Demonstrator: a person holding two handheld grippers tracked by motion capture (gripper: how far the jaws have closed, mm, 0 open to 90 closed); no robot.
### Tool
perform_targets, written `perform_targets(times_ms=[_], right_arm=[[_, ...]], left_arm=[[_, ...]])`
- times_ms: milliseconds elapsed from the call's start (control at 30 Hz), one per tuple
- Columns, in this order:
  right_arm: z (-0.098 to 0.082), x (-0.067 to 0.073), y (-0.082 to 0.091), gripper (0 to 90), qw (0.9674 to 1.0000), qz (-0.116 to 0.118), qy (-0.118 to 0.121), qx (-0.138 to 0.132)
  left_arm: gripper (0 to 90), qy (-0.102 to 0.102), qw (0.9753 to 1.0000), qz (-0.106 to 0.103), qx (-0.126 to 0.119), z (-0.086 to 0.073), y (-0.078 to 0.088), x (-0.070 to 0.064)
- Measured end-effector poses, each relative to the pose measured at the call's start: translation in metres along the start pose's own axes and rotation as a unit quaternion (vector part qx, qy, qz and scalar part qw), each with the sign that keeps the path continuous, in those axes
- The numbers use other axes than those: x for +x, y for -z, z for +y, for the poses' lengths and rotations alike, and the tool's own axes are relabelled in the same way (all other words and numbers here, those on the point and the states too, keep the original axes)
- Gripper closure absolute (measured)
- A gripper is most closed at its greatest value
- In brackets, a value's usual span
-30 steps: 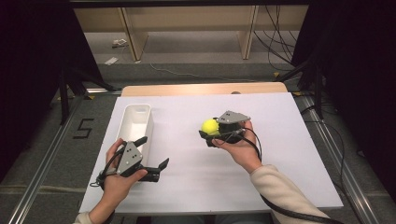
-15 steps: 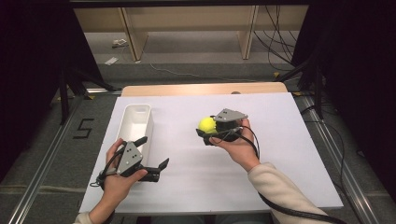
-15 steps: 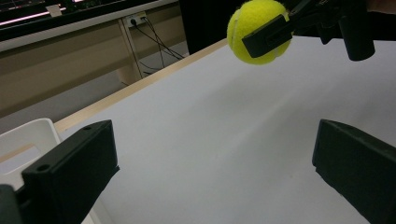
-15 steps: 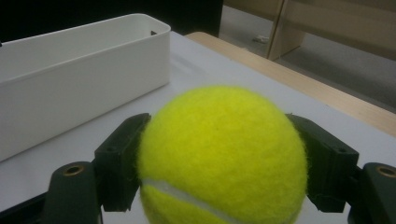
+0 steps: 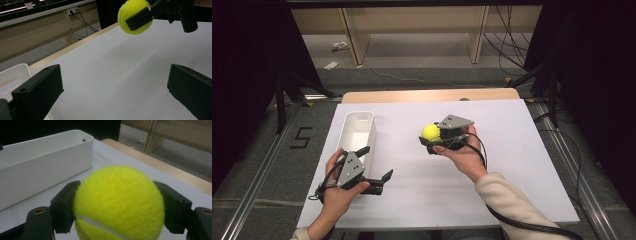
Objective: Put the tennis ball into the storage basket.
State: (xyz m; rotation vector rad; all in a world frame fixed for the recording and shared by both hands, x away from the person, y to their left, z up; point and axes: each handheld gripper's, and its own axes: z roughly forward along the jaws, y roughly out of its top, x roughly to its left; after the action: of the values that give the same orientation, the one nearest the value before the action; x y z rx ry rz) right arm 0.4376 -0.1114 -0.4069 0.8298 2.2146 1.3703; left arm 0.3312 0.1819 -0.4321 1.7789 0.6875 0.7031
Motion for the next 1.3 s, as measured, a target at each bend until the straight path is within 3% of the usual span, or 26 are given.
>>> perform_targets(times_ms=[1300], right_arm=[[0.017, 0.009, -0.012, 26.7, 0.9999, 0.013, 0.008, -0.008]], left_arm=[[0.0, 0.002, 1.0000, -0.001, -0.001, 0.000, -0.001, -0.001]])
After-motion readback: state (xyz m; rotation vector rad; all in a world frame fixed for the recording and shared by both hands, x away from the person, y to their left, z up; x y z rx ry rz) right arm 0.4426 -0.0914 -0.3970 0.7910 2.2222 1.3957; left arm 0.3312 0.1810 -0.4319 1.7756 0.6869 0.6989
